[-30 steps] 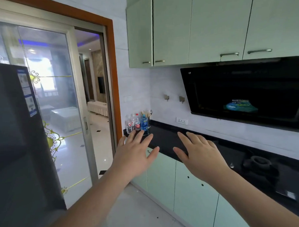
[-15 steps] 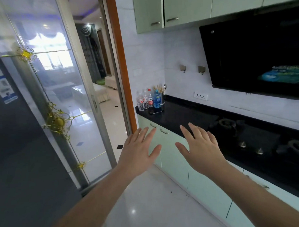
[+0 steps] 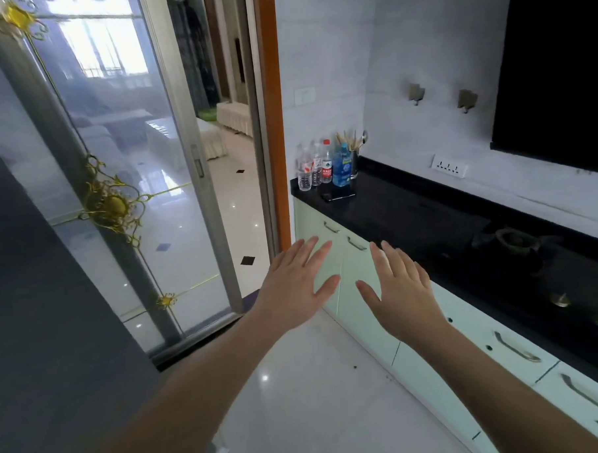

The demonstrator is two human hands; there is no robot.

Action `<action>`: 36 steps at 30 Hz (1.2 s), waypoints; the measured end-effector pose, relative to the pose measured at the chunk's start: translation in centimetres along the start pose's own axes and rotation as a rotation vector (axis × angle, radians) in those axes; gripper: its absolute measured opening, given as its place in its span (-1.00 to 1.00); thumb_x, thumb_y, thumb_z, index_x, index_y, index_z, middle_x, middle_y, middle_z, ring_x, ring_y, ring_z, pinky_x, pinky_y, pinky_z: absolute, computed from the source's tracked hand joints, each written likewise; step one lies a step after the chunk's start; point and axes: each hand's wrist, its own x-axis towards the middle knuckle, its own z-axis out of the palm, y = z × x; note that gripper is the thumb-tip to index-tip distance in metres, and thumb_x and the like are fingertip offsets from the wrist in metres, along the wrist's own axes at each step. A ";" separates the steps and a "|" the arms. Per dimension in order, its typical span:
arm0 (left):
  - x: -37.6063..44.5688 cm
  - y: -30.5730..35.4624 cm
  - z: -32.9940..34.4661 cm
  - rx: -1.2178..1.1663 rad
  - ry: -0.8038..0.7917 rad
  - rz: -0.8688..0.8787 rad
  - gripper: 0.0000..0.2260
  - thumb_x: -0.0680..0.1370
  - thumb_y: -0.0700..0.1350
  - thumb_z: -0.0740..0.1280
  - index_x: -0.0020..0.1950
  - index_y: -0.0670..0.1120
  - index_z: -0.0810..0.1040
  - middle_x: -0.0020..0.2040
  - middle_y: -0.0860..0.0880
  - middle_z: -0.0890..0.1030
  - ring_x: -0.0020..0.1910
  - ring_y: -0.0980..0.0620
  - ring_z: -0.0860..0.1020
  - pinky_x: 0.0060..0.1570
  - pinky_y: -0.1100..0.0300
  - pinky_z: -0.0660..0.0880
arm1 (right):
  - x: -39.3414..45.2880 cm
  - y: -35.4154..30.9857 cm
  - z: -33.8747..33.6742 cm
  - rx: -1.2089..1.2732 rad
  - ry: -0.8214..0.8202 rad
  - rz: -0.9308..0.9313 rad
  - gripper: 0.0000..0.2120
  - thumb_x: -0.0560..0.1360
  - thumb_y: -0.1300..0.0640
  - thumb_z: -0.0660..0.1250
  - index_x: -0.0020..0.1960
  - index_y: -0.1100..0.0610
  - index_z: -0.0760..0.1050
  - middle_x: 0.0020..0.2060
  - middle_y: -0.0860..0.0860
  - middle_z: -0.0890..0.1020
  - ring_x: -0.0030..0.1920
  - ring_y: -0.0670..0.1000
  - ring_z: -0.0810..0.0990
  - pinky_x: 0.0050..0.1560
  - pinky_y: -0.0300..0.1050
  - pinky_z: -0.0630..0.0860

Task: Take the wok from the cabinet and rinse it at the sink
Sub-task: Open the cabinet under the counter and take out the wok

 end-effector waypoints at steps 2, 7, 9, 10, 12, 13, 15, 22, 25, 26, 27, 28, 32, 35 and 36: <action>1.8 -2.2 1.1 -0.025 0.005 0.014 -0.45 0.61 0.26 -0.07 0.57 0.12 -0.05 0.59 0.04 0.00 0.57 0.02 -0.06 0.46 0.09 -0.14 | 1.9 -1.0 2.1 -0.030 -0.016 0.025 -0.31 0.58 -0.27 -0.09 0.58 0.00 -0.21 0.58 -0.01 -0.12 0.57 0.07 -0.18 0.55 0.10 -0.15; 5.7 -5.9 4.3 -0.045 -0.016 0.040 -0.45 0.61 0.25 -0.07 0.56 0.10 -0.02 0.59 0.04 0.03 0.57 0.01 -0.03 0.52 0.01 -0.02 | 6.5 -2.3 5.7 -0.037 -0.053 0.090 -0.32 0.58 -0.28 -0.10 0.57 -0.01 -0.24 0.58 0.00 -0.14 0.56 0.09 -0.22 0.54 0.12 -0.20; 7.4 -6.9 5.7 -0.052 -0.028 0.045 -0.45 0.60 0.25 -0.08 0.56 0.10 -0.01 0.59 0.04 0.04 0.57 -0.01 -0.02 0.53 -0.02 0.02 | 8.2 -2.0 6.8 -0.032 -0.071 0.101 -0.33 0.58 -0.27 -0.10 0.57 -0.01 -0.22 0.58 0.00 -0.13 0.56 0.08 -0.22 0.53 0.12 -0.19; 8.4 -7.4 6.4 -0.049 -0.034 0.052 -0.44 0.60 0.26 -0.08 0.56 0.10 0.00 0.59 0.03 0.05 0.57 -0.01 -0.02 0.52 -0.02 0.01 | 9.2 -1.7 7.4 -0.032 -0.080 0.102 -0.33 0.58 -0.27 -0.10 0.57 -0.01 -0.21 0.58 0.00 -0.13 0.56 0.08 -0.22 0.54 0.12 -0.19; 10.6 -8.4 7.9 -0.034 -0.050 0.066 -0.45 0.60 0.26 -0.08 0.56 0.10 -0.01 0.59 0.03 0.04 0.57 -0.01 -0.03 0.51 0.01 -0.04 | 11.1 -1.1 8.7 -0.032 -0.091 0.107 -0.34 0.59 -0.26 -0.10 0.58 0.00 -0.20 0.58 0.00 -0.12 0.56 0.08 -0.20 0.53 0.11 -0.17; 11.7 -8.9 8.7 -0.027 -0.059 0.072 -0.45 0.60 0.26 -0.08 0.56 0.10 -0.02 0.59 0.04 0.04 0.57 -0.01 -0.03 0.50 0.02 -0.07 | 12.2 -0.7 9.5 -0.035 -0.095 0.113 -0.33 0.59 -0.26 -0.10 0.58 0.00 -0.20 0.58 0.00 -0.12 0.56 0.08 -0.19 0.53 0.10 -0.17; 14.0 -9.6 10.4 -0.012 -0.086 0.087 -0.44 0.60 0.26 -0.08 0.56 0.10 -0.03 0.60 0.04 0.00 0.57 -0.02 -0.07 0.49 0.02 -0.11 | 14.4 0.3 11.0 -0.028 -0.089 0.127 -0.33 0.59 -0.25 -0.10 0.58 0.01 -0.21 0.58 0.01 -0.11 0.57 0.08 -0.17 0.52 0.09 -0.16; 23.9 -12.3 16.6 0.059 -0.196 0.137 -0.41 0.61 0.24 -0.09 0.58 0.04 -0.10 0.60 0.04 -0.12 0.56 0.00 -0.18 0.51 0.00 -0.17 | 24.0 5.5 16.9 0.018 -0.113 0.161 -0.32 0.57 -0.25 -0.13 0.58 0.03 -0.18 0.58 0.01 -0.09 0.57 0.07 -0.16 0.52 0.08 -0.14; 26.9 -13.0 19.6 0.086 -0.287 0.135 -0.41 0.62 0.23 -0.05 0.58 0.04 -0.12 0.60 0.03 -0.11 0.56 0.01 -0.20 0.51 0.00 -0.20 | 27.8 7.8 19.1 0.026 -0.159 0.171 -0.29 0.53 -0.27 -0.20 0.58 0.05 -0.18 0.58 0.02 -0.10 0.57 0.08 -0.17 0.53 0.08 -0.16; 27.8 -13.3 20.5 0.088 -0.313 0.130 -0.41 0.62 0.23 -0.05 0.58 0.04 -0.12 0.60 0.03 -0.12 0.56 0.01 -0.22 0.50 0.01 -0.22 | 28.9 8.5 19.7 0.046 -0.190 0.176 -0.31 0.57 -0.25 -0.14 0.58 0.05 -0.19 0.58 0.01 -0.12 0.56 0.07 -0.19 0.53 0.07 -0.18; 29.0 -13.6 21.4 0.090 -0.333 0.125 -0.41 0.62 0.23 -0.05 0.58 0.04 -0.13 0.60 0.03 -0.13 0.55 0.01 -0.23 0.49 0.01 -0.23 | 30.1 9.1 20.3 0.065 -0.220 0.178 -0.33 0.59 -0.22 -0.07 0.58 0.04 -0.20 0.58 0.01 -0.13 0.56 0.06 -0.20 0.53 0.05 -0.19; 30.1 -13.9 22.2 0.096 -0.346 0.119 -0.41 0.62 0.23 -0.05 0.58 0.04 -0.13 0.60 0.03 -0.13 0.55 0.00 -0.23 0.49 0.01 -0.24 | 31.3 9.6 20.9 0.074 -0.243 0.170 -0.33 0.60 -0.20 -0.04 0.58 0.04 -0.20 0.57 0.00 -0.14 0.56 0.05 -0.21 0.53 0.05 -0.20; 34.1 -15.0 24.8 0.099 -0.394 0.113 -0.40 0.62 0.23 -0.06 0.58 0.04 -0.13 0.60 0.02 -0.14 0.55 -0.01 -0.24 0.49 0.01 -0.23 | 35.1 10.6 23.3 0.087 -0.305 0.131 -0.33 0.60 -0.19 0.00 0.58 0.04 -0.18 0.58 0.01 -0.11 0.56 0.05 -0.17 0.52 0.04 -0.16; 36.5 -16.2 26.7 0.107 -0.446 0.146 -0.40 0.62 0.23 -0.06 0.58 0.03 -0.14 0.60 0.02 -0.16 0.55 -0.02 -0.25 0.49 0.00 -0.25 | 37.0 10.6 24.9 0.095 -0.323 0.176 -0.34 0.61 -0.19 -0.01 0.58 0.03 -0.17 0.58 0.01 -0.09 0.57 0.05 -0.14 0.52 0.02 -0.11; 37.3 -16.6 27.3 0.108 -0.451 0.150 -0.40 0.62 0.23 -0.06 0.58 0.02 -0.14 0.60 0.02 -0.16 0.55 -0.02 -0.25 0.48 0.01 -0.26 | 37.6 10.7 25.5 0.096 -0.325 0.197 -0.34 0.61 -0.19 -0.01 0.58 0.04 -0.18 0.58 0.01 -0.09 0.57 0.05 -0.13 0.52 0.01 -0.10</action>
